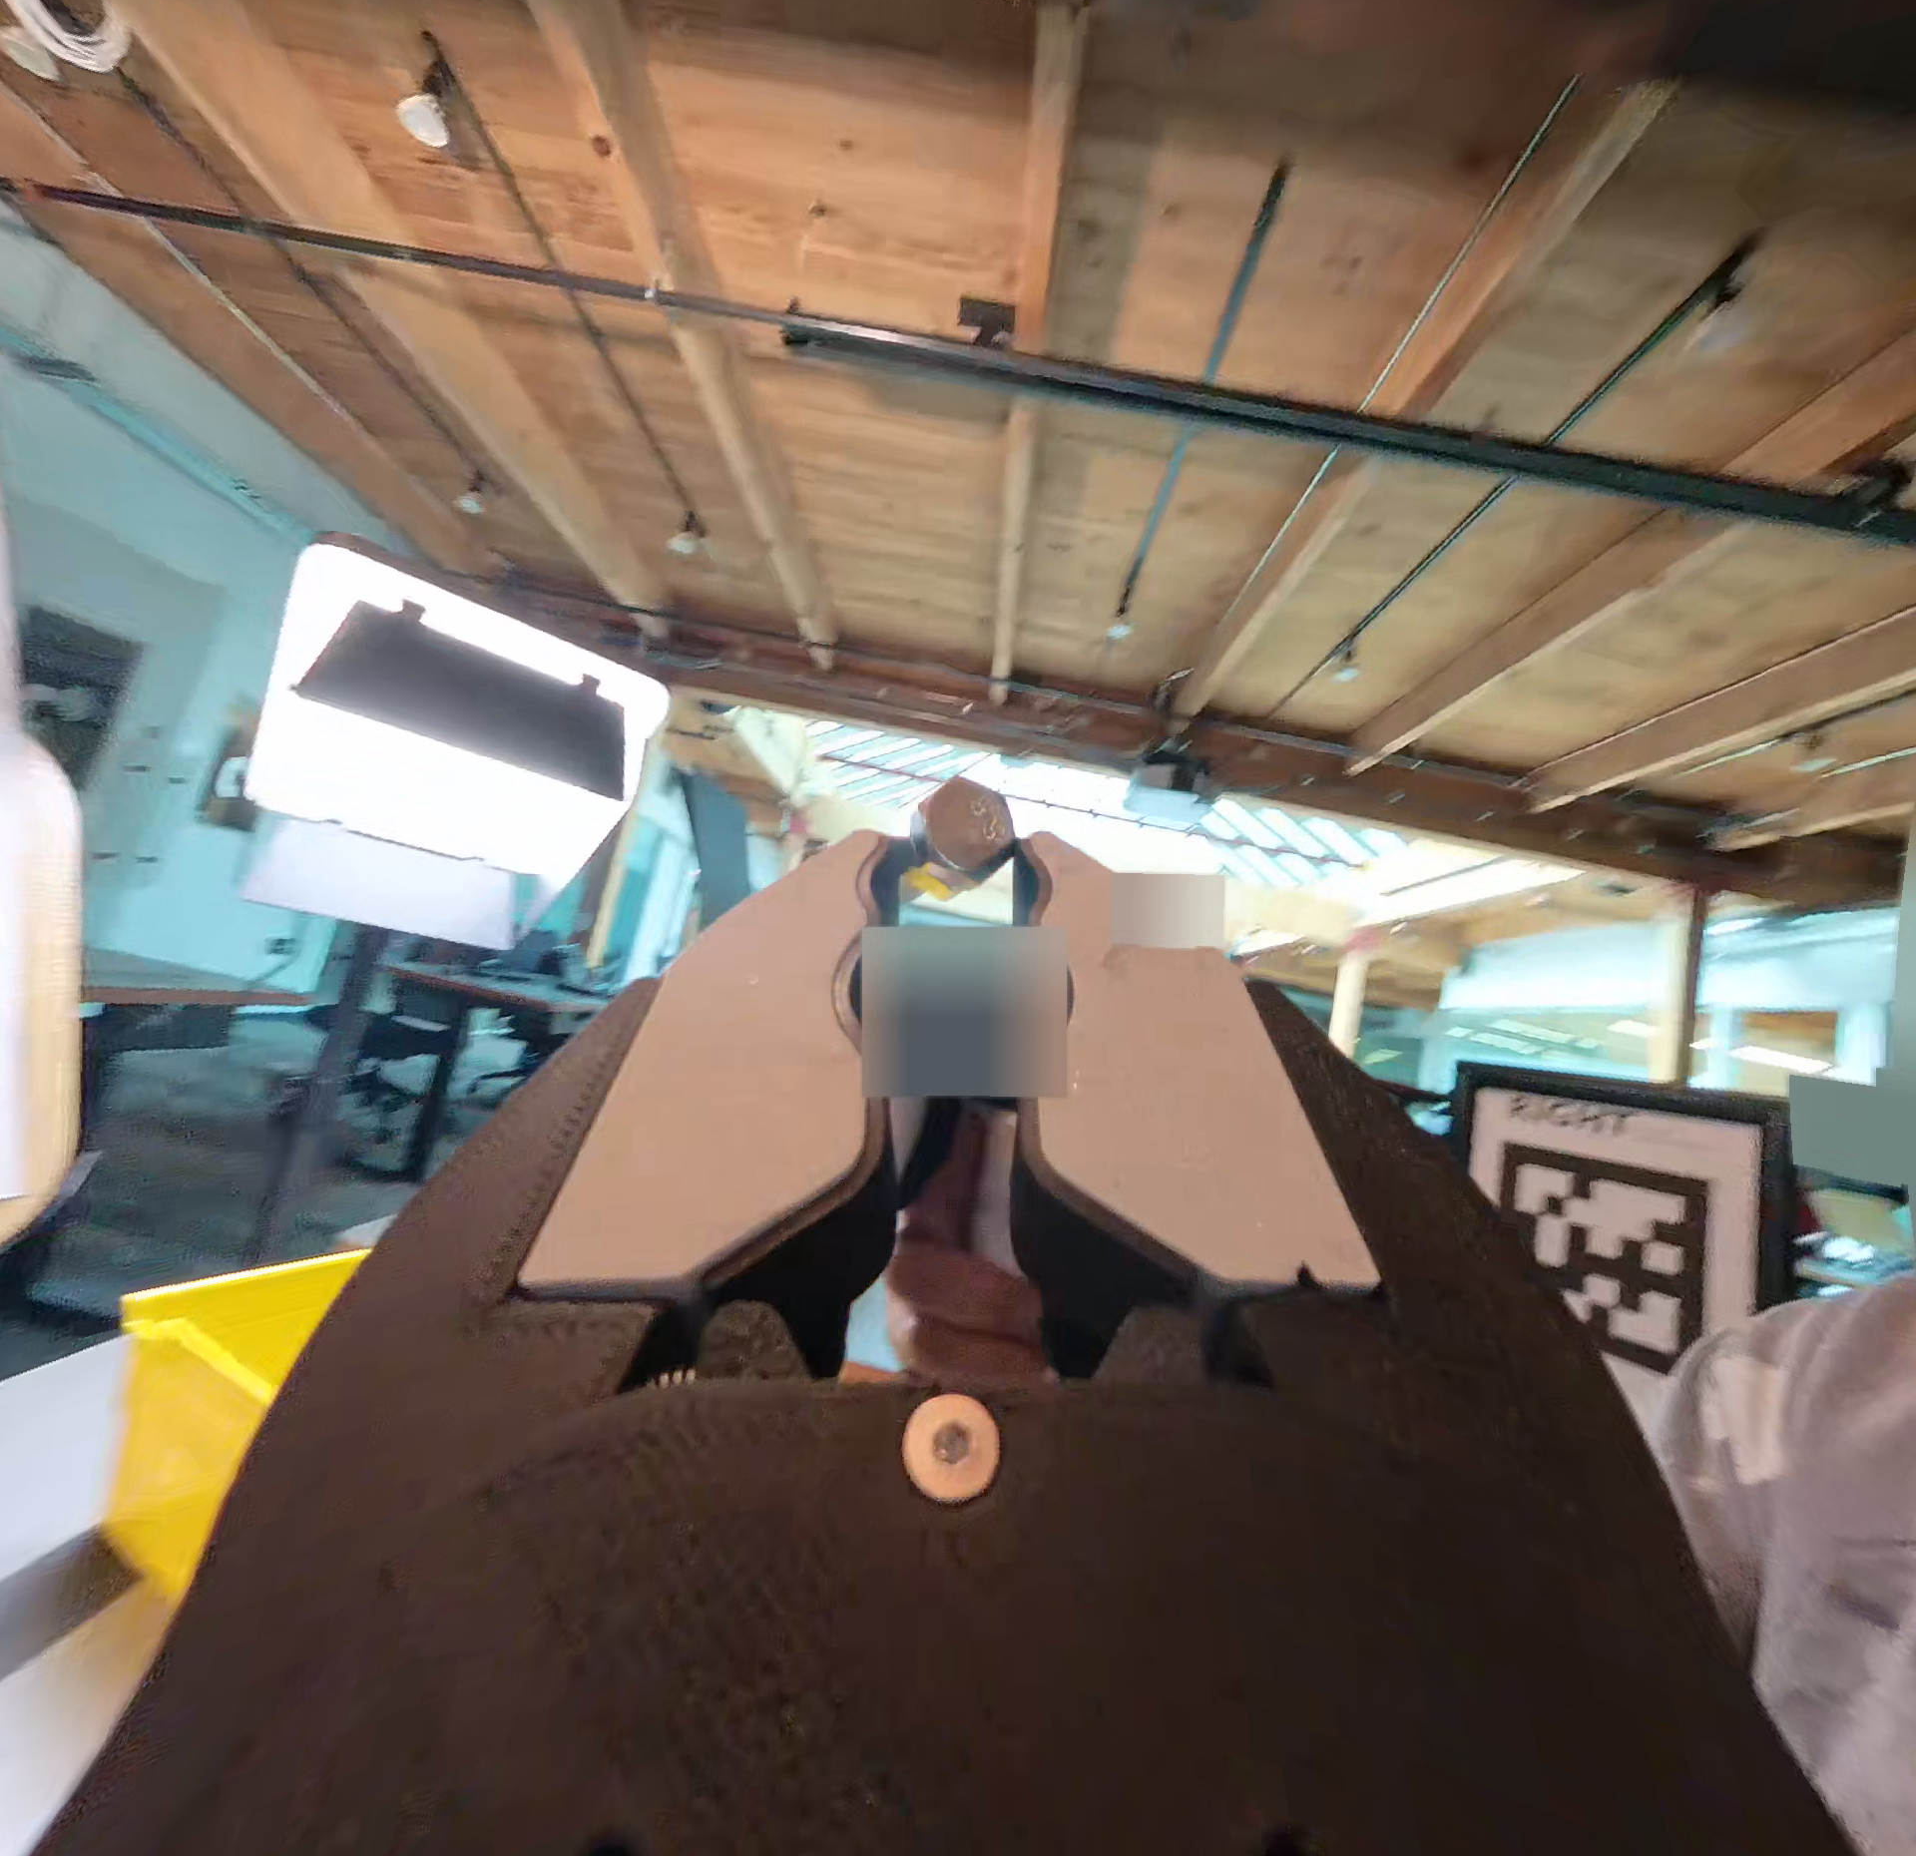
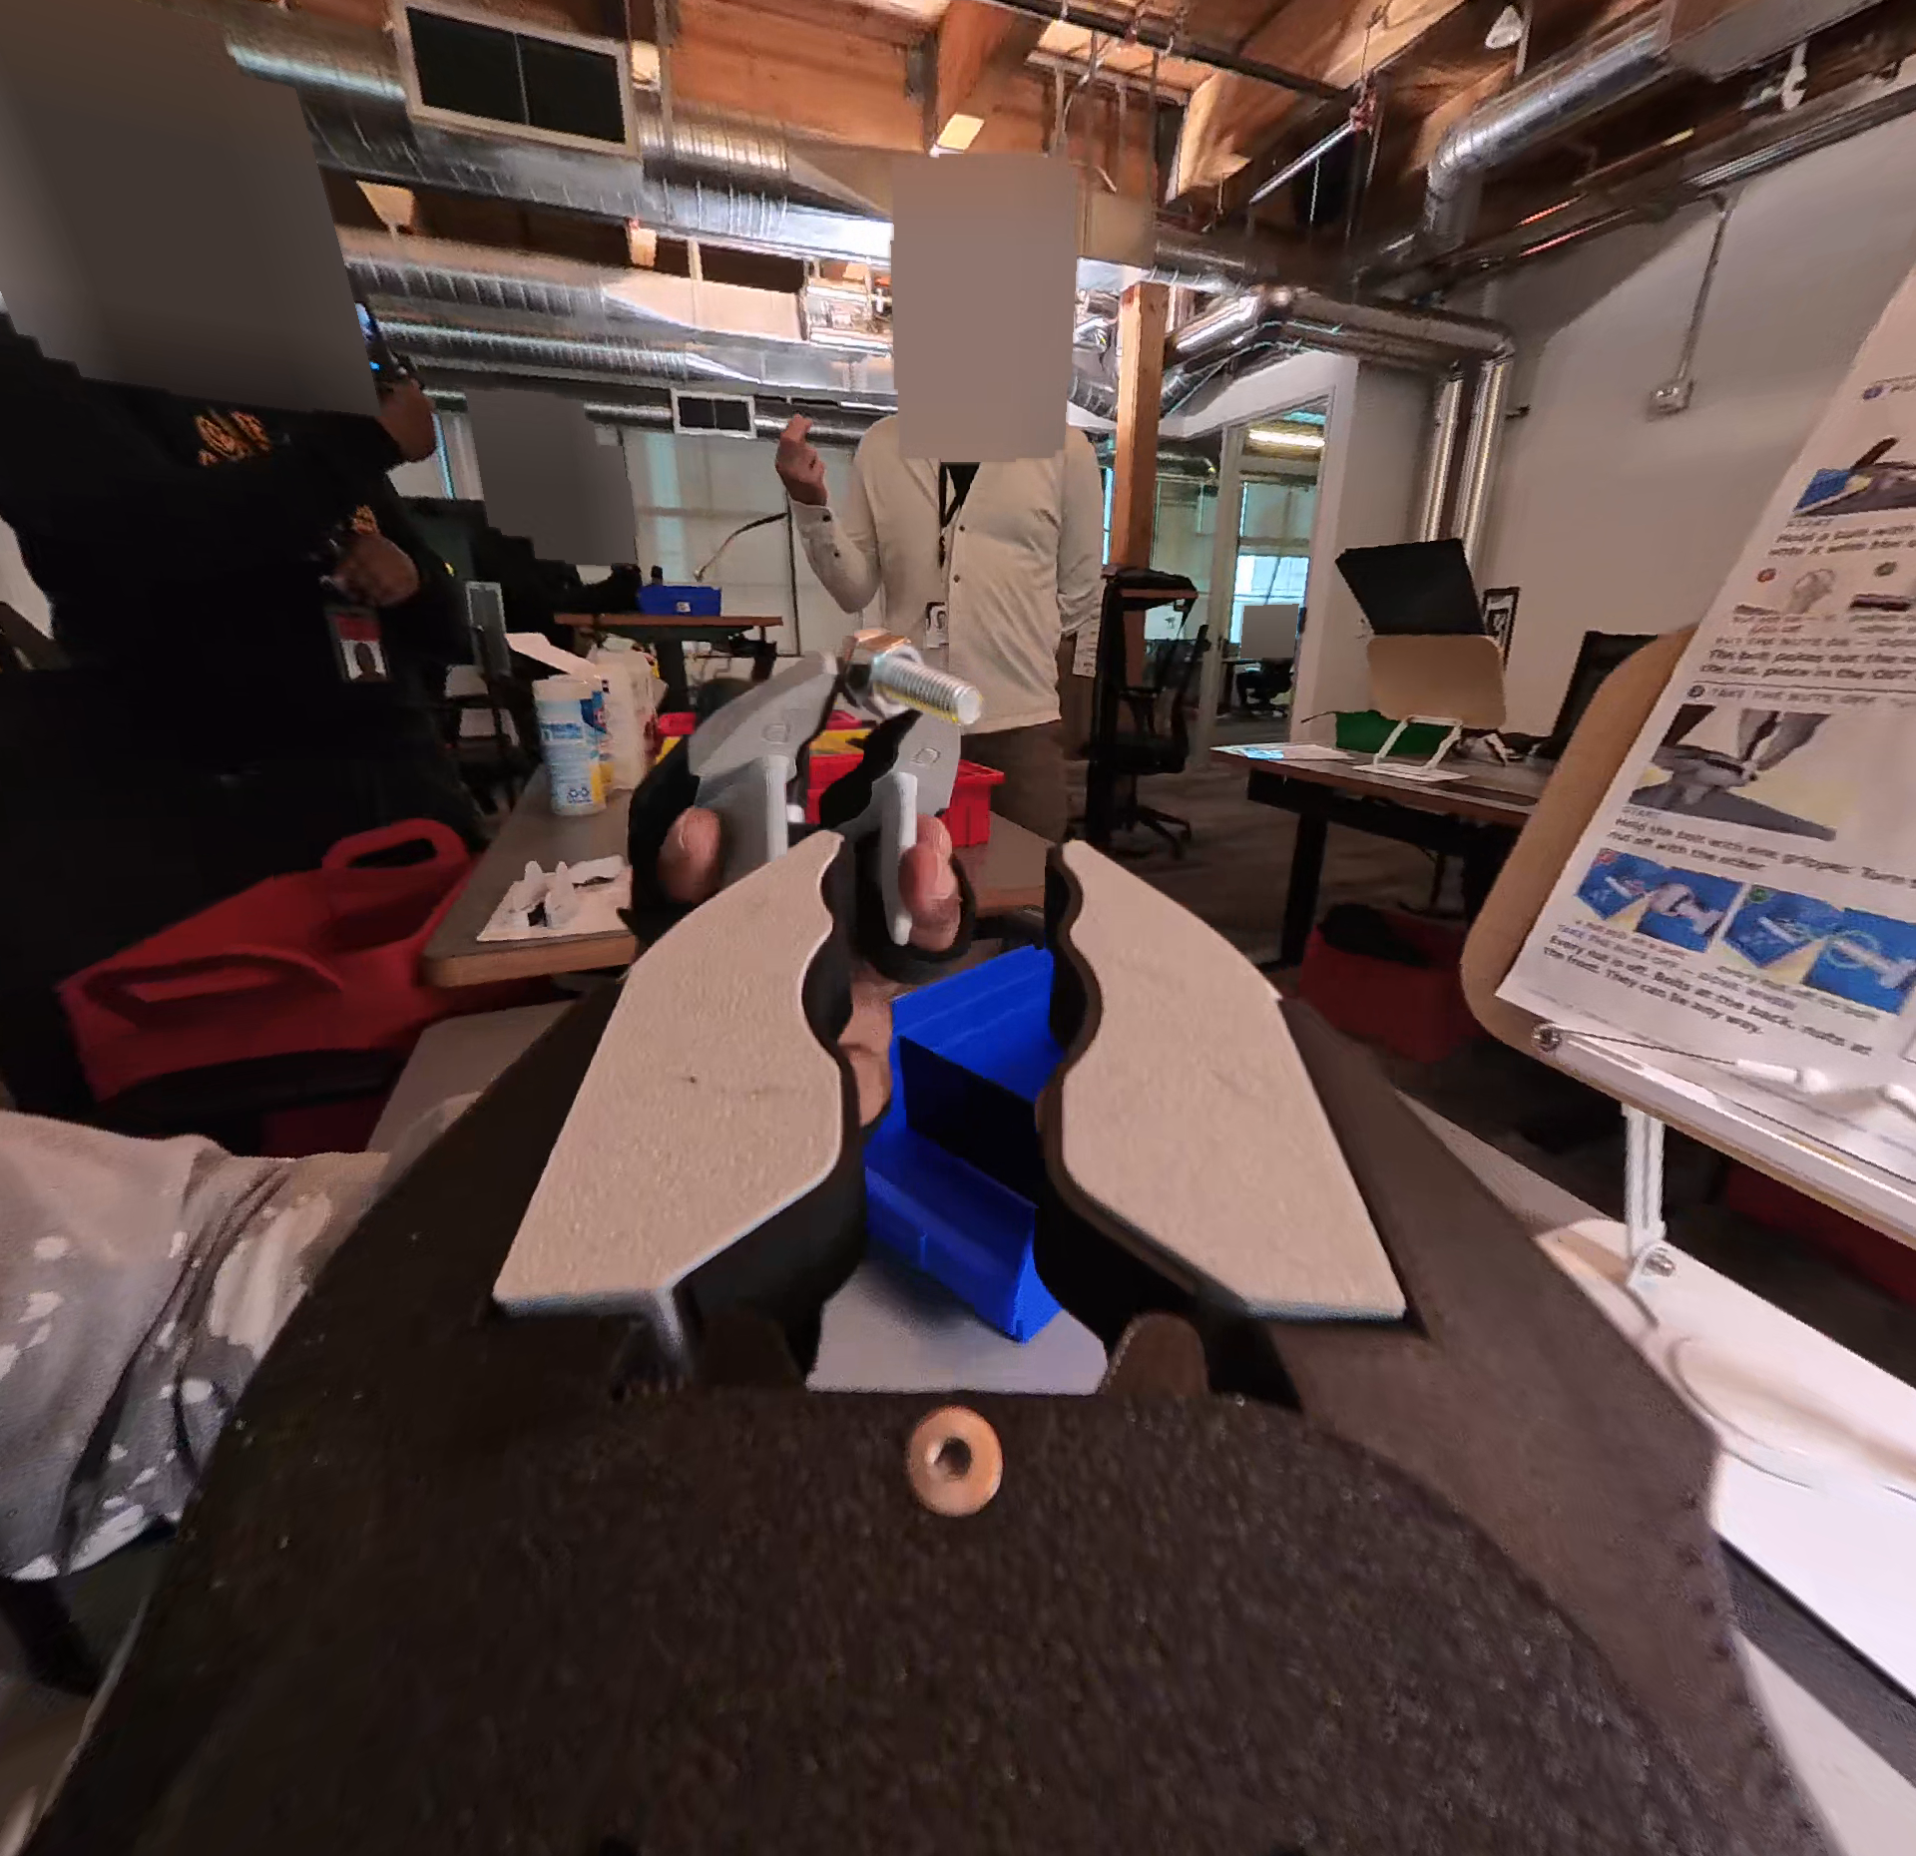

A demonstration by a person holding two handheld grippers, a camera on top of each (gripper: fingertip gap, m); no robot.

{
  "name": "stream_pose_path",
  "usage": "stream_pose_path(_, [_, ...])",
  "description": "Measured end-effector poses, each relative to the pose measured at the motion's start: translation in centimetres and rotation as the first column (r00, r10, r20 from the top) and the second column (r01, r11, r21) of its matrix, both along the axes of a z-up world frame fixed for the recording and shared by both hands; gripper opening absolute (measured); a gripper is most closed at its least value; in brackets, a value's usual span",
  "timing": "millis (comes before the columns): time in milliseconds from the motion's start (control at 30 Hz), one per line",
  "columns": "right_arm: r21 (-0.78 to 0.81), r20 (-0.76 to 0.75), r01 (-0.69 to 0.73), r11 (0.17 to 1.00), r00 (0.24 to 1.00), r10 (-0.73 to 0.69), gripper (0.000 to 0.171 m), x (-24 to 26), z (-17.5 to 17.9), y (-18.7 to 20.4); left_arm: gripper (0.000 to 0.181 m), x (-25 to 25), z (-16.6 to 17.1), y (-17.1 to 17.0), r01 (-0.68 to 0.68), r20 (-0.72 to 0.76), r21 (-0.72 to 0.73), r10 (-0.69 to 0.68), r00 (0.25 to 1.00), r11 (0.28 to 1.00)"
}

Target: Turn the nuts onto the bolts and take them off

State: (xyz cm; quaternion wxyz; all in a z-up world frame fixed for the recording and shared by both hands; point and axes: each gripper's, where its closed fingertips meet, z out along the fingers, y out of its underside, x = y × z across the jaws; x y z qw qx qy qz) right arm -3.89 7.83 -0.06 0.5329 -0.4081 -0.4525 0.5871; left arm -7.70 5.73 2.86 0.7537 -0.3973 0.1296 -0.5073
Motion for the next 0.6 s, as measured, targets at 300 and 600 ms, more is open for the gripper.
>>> stream_pose_path(300, [-0.017, -0.063, -0.118, 0.993, 0.991, 0.117, 0.029, -0.5, -0.2, -2.0, 0.021, 2.6, -2.0, 0.7, 0.202, 0.098, -0.031, -0.198, 0.975, 0.979])
stream_pose_path(600, [0.021, -0.062, -0.103, 0.994, 0.993, 0.104, 0.023, -0.1, 0.0, -2.5, 0.021, 3.2, -2.0, 0.2, 0.247, 0.098, -0.016, -0.245, 0.965, 0.969])
